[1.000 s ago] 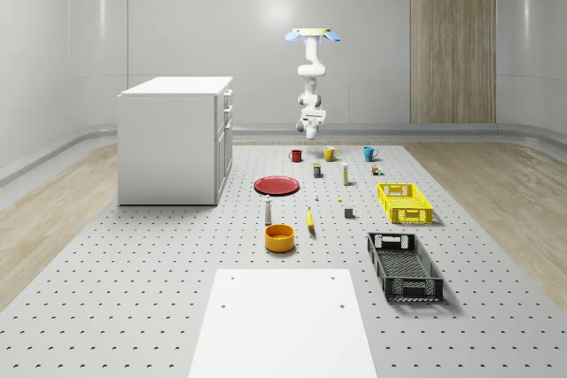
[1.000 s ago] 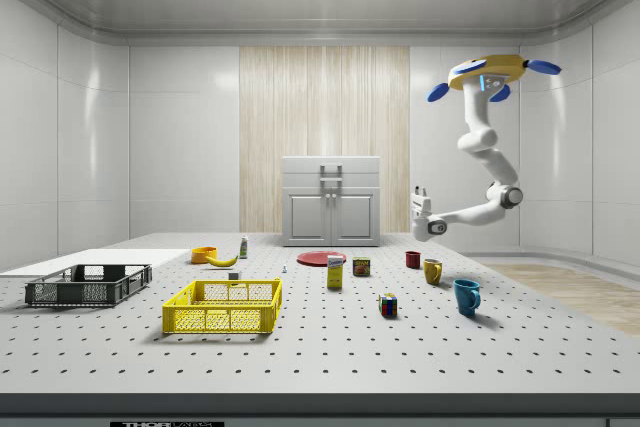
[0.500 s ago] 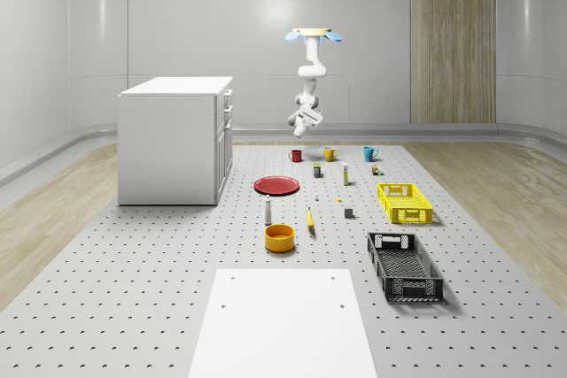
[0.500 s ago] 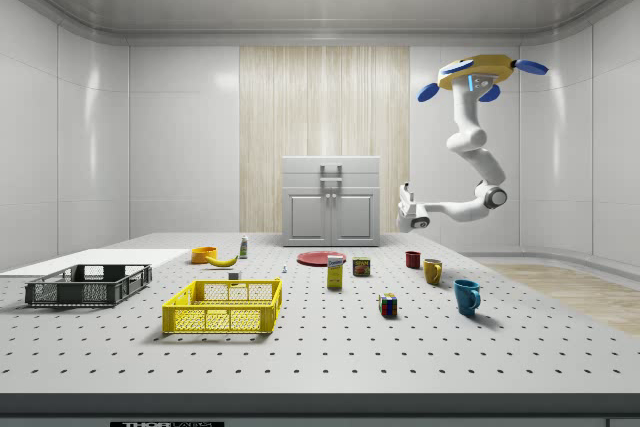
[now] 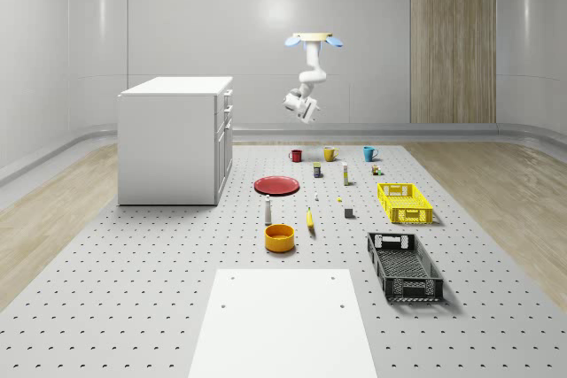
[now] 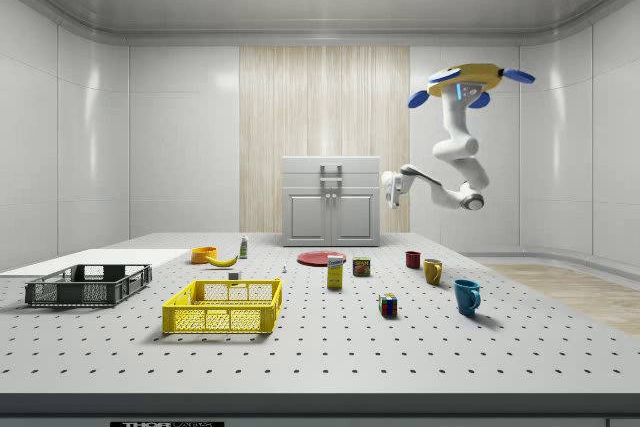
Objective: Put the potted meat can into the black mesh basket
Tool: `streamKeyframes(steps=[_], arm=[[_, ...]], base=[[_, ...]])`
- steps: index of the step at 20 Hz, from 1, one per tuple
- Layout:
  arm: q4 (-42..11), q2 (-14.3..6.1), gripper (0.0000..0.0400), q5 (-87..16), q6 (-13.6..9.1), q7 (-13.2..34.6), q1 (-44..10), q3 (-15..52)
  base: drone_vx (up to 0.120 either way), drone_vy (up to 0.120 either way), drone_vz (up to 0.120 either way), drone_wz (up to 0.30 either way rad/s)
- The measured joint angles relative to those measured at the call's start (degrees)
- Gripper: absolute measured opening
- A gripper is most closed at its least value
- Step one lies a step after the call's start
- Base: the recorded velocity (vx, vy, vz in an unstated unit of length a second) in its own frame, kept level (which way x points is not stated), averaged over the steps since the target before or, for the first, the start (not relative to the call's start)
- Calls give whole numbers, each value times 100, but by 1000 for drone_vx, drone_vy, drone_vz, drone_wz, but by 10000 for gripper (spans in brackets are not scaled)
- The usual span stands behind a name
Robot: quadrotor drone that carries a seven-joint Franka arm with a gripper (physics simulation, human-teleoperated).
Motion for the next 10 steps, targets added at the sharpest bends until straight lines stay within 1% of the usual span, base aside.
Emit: streamKeyframes(steps=[2, 4, 7, 9, 10], arm=[[-487, -154, 400, -954, -253, 503, -626, 482], [-803, -300, 400, -1652, -528, 944, -1230, 860], [-1057, -505, 400, -2296, -880, 1452, -1980, 1263], [-1141, -626, 400, -2539, -1046, 1696, -2353, 1447], [-1168, -682, 400, -2623, -1109, 1795, -2505, 1520]], base=[[120, 0, -120, 0], [120, 0, -120, 0], [120, 0, -120, 0], [120, 0, -120, 0], [120, -40, -120, 0]])
